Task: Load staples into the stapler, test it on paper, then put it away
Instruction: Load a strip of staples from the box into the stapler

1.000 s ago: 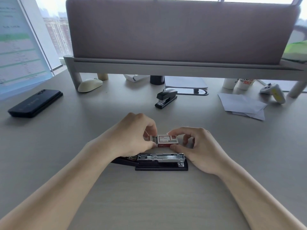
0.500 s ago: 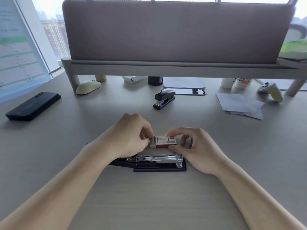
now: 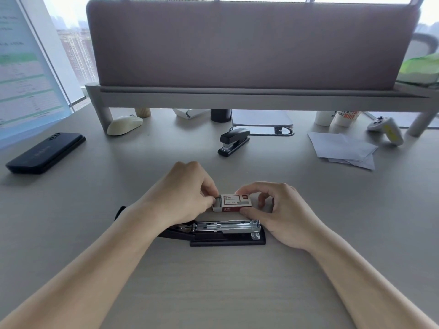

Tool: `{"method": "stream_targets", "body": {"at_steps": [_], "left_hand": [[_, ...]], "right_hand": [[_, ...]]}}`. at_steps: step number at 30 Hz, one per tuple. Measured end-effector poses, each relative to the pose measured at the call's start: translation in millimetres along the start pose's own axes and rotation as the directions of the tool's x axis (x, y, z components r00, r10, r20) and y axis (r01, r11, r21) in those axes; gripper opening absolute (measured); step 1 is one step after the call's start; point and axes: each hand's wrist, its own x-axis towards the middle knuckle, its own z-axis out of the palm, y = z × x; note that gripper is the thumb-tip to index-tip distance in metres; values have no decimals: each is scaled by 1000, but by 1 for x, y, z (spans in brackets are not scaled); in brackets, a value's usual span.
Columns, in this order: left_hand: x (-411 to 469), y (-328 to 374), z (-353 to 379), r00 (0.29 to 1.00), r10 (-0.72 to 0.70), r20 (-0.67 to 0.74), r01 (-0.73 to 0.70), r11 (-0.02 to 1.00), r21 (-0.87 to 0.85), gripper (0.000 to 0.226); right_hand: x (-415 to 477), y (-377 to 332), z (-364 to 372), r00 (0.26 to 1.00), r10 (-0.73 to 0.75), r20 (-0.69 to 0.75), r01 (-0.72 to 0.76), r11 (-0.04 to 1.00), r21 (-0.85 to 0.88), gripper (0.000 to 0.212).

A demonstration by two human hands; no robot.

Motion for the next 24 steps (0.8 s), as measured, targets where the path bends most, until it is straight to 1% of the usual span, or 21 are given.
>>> {"method": "stream_targets", "body": {"at_steps": [7, 17, 24], "left_hand": [[-1, 7, -1, 998, -46, 31, 45, 999, 31, 24], [1, 4, 2, 999, -35, 0, 35, 999, 20, 13], [-1, 3, 1, 1000, -5, 17, 5, 1000, 0, 11]], "right_hand": [[0, 0, 1, 1000, 3, -2, -3, 1000, 3, 22], [0, 0, 1, 1000, -3, -1, 3, 1000, 16, 21], [0, 2, 1, 1000, -8, -1, 8, 1000, 5, 21]]}}
